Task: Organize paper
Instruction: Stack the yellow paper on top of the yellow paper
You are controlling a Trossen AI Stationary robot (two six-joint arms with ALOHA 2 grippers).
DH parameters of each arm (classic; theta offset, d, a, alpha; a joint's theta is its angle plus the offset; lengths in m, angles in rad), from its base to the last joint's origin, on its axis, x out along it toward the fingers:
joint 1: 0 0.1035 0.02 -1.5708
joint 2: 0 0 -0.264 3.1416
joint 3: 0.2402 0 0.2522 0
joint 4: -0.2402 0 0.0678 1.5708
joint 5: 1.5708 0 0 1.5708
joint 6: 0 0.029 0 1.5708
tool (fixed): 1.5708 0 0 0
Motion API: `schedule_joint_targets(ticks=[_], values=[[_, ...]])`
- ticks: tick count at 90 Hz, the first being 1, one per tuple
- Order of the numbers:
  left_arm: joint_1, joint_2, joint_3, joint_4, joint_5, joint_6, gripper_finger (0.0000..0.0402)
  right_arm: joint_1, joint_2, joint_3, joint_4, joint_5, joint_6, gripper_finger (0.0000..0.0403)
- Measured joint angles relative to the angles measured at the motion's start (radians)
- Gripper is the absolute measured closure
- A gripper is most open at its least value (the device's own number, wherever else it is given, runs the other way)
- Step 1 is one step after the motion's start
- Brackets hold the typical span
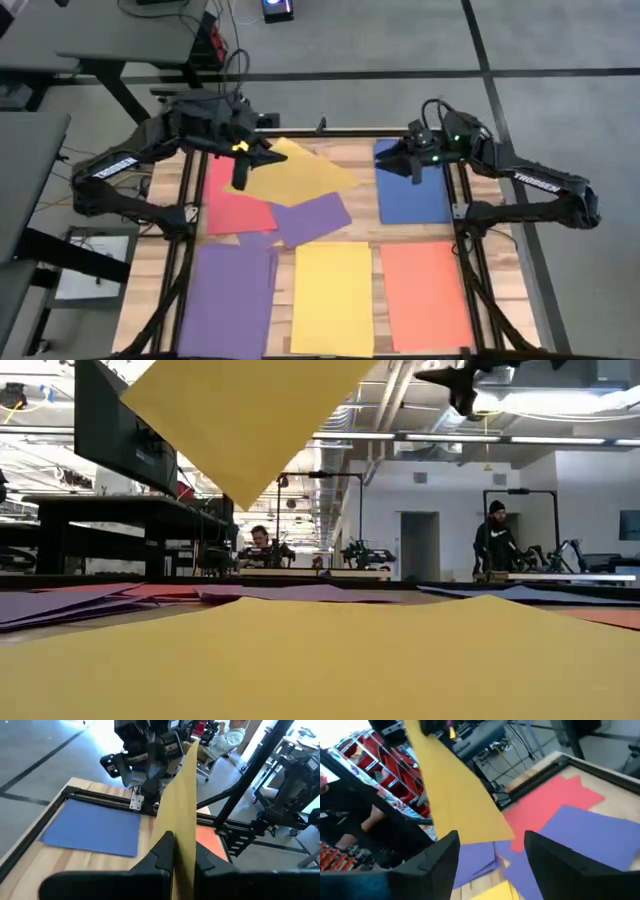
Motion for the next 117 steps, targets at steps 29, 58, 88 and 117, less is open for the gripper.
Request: schedule_joint_targets(ticks=[29,58,88,117], values=[[0.0,-0.028,0.0,-0.044,0.001,0.058,0.0401,0.025,0.121,0.0,0.017,0.051,0.073,0.0206],[0.0,-0.034,0.0,-0.044,-0.007,0.059,0.0401,-0.008,0.146,0.0,0.036,0.051,0.126,0.0215],[0.0,-0.034,0.0,-0.022,-0.013,0.057,0.0401,-0.006,0.028,0.0,0.032,0.047,0.02,0.0216],[0.001,-0.045,0.0,-0.023,-0.013,0.02,0.0401,-0.005,-0.042,0.0,-0.031,0.043,-0.027,0.0216]])
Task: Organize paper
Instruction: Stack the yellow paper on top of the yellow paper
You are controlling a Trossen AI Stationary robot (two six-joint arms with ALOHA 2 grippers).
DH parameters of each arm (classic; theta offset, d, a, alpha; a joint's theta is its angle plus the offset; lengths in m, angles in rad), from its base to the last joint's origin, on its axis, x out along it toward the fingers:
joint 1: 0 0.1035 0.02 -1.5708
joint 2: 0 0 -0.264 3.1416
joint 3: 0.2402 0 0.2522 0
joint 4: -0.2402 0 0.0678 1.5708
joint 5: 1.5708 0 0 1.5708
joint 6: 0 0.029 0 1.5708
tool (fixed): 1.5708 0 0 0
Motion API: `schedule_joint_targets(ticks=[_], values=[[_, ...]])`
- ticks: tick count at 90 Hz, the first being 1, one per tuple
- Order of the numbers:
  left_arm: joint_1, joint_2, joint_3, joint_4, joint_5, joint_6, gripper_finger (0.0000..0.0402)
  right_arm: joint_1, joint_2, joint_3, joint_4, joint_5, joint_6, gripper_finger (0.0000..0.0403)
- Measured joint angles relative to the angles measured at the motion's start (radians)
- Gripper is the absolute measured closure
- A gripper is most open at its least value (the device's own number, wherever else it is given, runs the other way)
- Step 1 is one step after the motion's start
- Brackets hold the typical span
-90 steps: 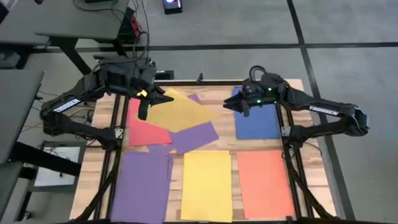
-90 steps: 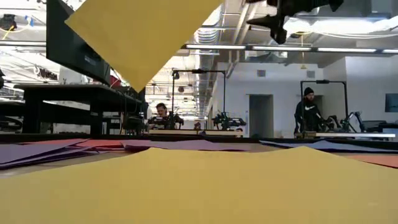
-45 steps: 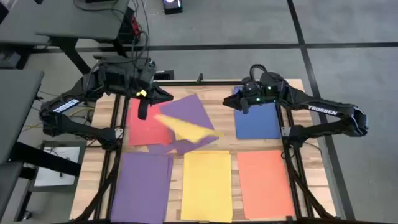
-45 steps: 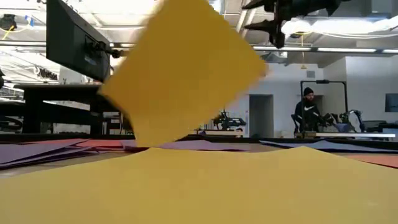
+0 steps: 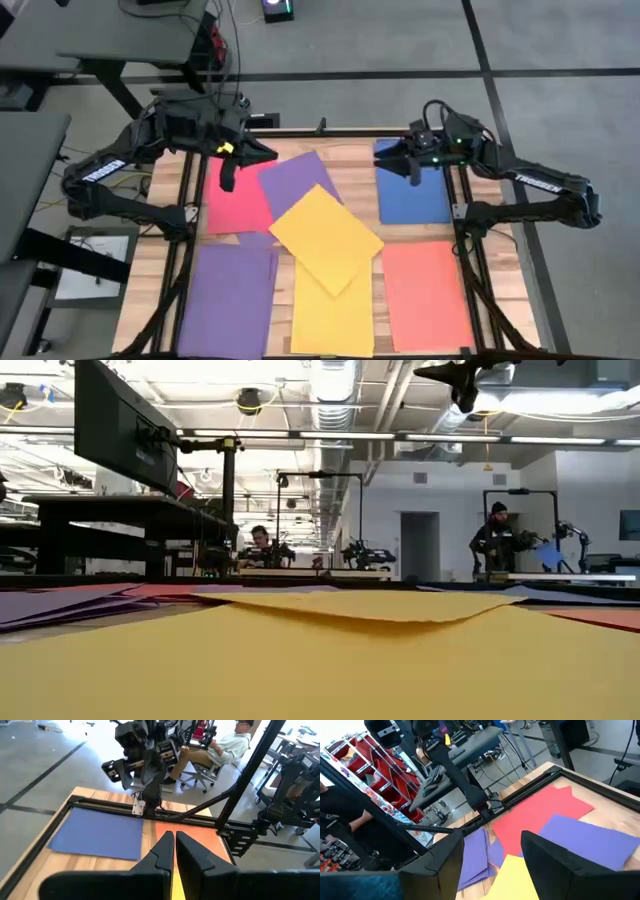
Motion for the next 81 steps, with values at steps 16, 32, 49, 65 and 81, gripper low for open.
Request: schedule_joint_targets(ticks=[16,32,49,65,81], values=[[0.0,0.012,0.0,-0.075,0.001,-0.027,0.0401,0.009,0.005,0.0,-0.099,-0.008,0.11,0.0216],[-0.018,0.049,-0.068,-0.208,0.0,-0.154,0.0402,0.015,0.063,0.0,-0.226,-0.011,0.211,0.0216],[-0.091,0.084,-0.293,-0.18,-0.041,-0.28,0.0401,0.064,0.224,-0.058,-0.461,-0.007,0.173,0.0216],[-0.173,0.1,-0.539,0.047,-0.108,-0.44,0.0402,0.059,0.4,-0.135,-0.404,-0.007,0.097,0.0216],[-0.225,0.109,-0.699,0.292,-0.175,-0.568,0.0402,0.037,0.587,-0.151,-0.208,-0.035,0.078,0.0216]])
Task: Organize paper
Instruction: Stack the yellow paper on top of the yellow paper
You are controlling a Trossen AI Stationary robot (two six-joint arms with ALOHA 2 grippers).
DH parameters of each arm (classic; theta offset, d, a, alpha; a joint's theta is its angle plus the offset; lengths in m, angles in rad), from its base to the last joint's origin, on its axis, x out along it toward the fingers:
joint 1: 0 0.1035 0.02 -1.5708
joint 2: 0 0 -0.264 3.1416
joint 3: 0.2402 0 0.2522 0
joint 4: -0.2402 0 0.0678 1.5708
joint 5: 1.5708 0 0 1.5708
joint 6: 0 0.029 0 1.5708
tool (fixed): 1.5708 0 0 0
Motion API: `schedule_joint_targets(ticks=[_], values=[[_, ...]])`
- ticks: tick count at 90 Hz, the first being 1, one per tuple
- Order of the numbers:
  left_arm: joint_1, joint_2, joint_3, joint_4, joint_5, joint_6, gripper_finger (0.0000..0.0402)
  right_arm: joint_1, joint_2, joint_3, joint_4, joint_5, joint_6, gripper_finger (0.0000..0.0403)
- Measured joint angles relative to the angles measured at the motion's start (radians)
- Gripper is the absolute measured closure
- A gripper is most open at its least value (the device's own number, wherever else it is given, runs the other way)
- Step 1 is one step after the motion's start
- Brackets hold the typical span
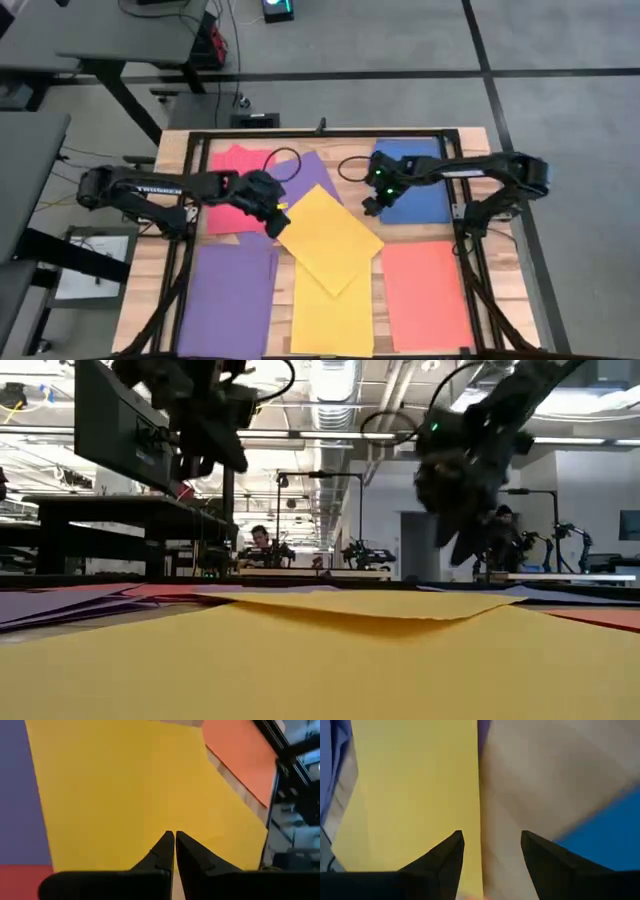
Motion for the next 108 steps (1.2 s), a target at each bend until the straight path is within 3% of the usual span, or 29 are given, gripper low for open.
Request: schedule_joint_targets(ticks=[10,22,58,108], values=[[-0.027,0.032,-0.055,0.124,-0.014,-0.031,0.0402,0.003,0.104,0.0,0.146,-0.075,0.019,0.0216],[-0.058,0.118,-0.095,0.221,-0.021,-0.069,0.0402,0.023,0.195,0.0,0.214,-0.093,0.036,0.0216],[-0.079,0.443,-0.084,0.492,-0.023,-0.073,0.0402,0.043,0.223,0.0,0.327,-0.181,0.055,0.0216],[-0.077,0.462,-0.084,0.517,-0.022,-0.042,0.0402,0.055,0.227,0.001,0.465,-0.181,0.151,0.0284]])
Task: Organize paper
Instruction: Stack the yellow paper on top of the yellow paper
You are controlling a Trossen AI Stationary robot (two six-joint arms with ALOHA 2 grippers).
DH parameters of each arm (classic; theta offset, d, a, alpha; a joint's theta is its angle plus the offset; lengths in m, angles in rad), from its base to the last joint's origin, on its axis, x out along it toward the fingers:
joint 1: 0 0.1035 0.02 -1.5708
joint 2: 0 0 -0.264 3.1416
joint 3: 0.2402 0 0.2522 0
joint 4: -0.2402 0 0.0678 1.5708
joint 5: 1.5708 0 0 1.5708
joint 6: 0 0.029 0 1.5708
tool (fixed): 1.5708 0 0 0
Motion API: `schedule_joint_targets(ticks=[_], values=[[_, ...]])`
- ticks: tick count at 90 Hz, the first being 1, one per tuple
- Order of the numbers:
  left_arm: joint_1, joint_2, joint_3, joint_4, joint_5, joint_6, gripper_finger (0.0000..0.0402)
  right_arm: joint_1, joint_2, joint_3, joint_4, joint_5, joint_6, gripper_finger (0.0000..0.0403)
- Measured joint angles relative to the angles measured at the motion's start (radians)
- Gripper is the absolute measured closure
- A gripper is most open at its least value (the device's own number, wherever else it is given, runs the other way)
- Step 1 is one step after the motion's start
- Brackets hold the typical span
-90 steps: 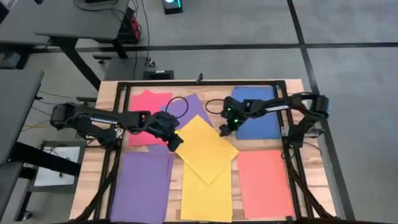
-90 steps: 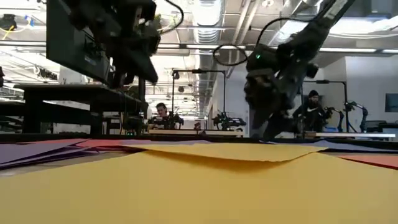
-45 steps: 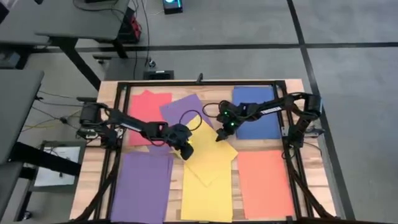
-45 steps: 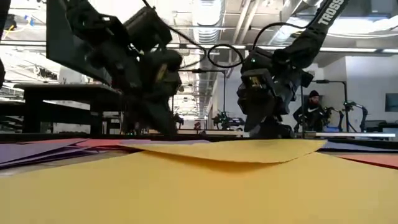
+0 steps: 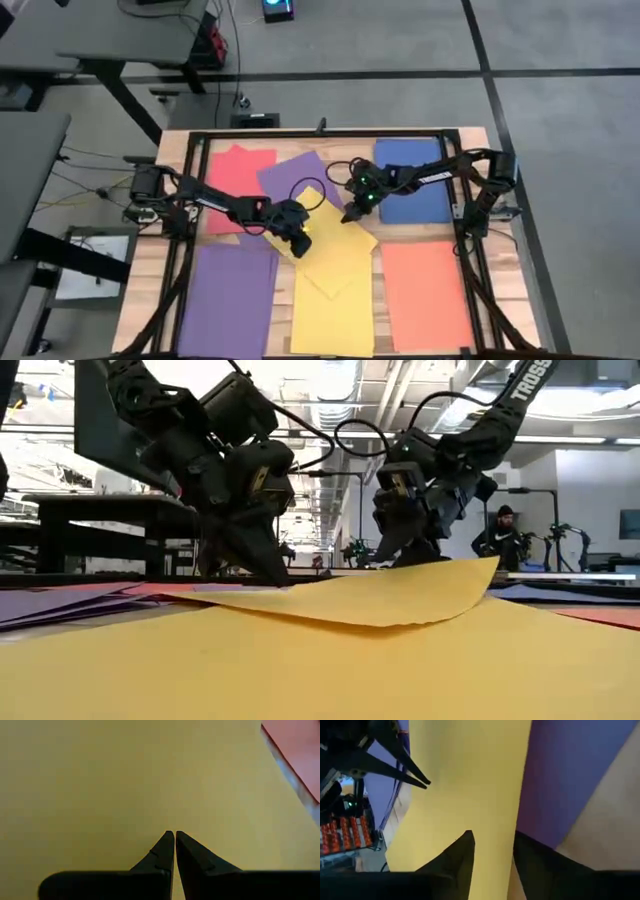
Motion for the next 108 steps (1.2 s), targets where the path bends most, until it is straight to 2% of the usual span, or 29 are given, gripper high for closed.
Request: schedule_joint_targets(ticks=[14,23,35,43,53,67,86,96,108], values=[[0.0,0.0,0.0,0.058,-0.004,0.02,0.0402,0.035,0.0,0.0,0.002,0.05,0.041,0.0284],[0.0,0.011,0.001,0.116,-0.041,0.065,0.0402,0.06,0.0,0.0,0.017,0.064,0.03,0.0284],[0.0,0.018,0.0,0.116,-0.08,0.07,0.0402,0.078,0.0,0.0,0.015,0.074,0.034,0.0289],[0.0,0.017,0.001,0.117,-0.095,0.074,0.0402,0.089,0.013,0.001,0.021,0.077,0.035,0.0316],[0.003,-0.004,0.006,0.112,-0.096,0.074,0.0402,0.1,0.046,0.0,0.009,0.08,0.046,0.0385],[0.003,-0.038,0.034,0.085,-0.075,0.076,0.0402,0.109,0.063,0.0,0.005,0.127,0.057,0.0401],[-0.001,-0.145,0.062,-0.062,-0.025,0.063,0.0402,0.11,-0.022,0.001,-0.019,0.134,0.076,0.0403],[-0.008,-0.232,0.063,-0.16,-0.025,0.05,0.0402,0.127,-0.098,0.001,-0.044,0.143,0.165,0.0403],[-0.022,-0.338,0.063,-0.318,-0.048,-0.008,0.0402,0.193,-0.196,0.001,-0.085,0.269,0.32,0.0403]])
